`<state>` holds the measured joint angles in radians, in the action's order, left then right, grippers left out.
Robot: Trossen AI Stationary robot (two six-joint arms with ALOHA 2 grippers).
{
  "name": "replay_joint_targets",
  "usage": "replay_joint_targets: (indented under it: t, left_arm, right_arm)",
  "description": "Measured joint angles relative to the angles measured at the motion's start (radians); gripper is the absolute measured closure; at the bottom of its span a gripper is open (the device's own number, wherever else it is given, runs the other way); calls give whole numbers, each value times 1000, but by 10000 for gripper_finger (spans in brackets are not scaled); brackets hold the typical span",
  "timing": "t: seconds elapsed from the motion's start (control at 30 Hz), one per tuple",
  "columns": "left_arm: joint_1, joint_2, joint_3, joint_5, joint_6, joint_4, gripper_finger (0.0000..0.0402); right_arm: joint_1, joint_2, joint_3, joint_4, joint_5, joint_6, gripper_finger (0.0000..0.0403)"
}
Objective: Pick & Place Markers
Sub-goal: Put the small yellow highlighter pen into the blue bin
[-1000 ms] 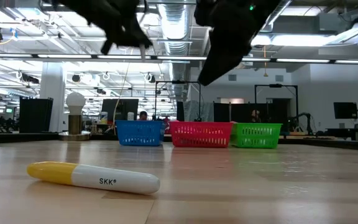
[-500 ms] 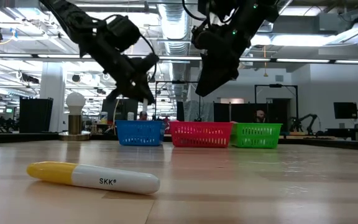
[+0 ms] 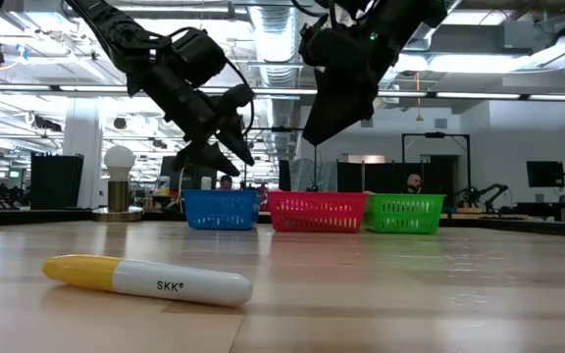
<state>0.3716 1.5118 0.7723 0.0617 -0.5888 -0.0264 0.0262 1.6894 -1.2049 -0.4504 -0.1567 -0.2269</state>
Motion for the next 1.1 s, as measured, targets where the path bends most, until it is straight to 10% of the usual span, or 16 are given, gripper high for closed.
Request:
replay_joint_targets:
  t: [0.37,0.7,1.1]
  left_arm:
    - [-139,-246,0,-1,100,8,248]
    - [-636,-487,0,-8,149,4,263]
    - [-1142,-392,0,-424,34,0,265]
  right_arm:
    - [119,0,0,128,-2,-4,224]
    - [298,24,-5,284,-203,-116,241]
    - [483,367,-246,444,-239,-263,203]
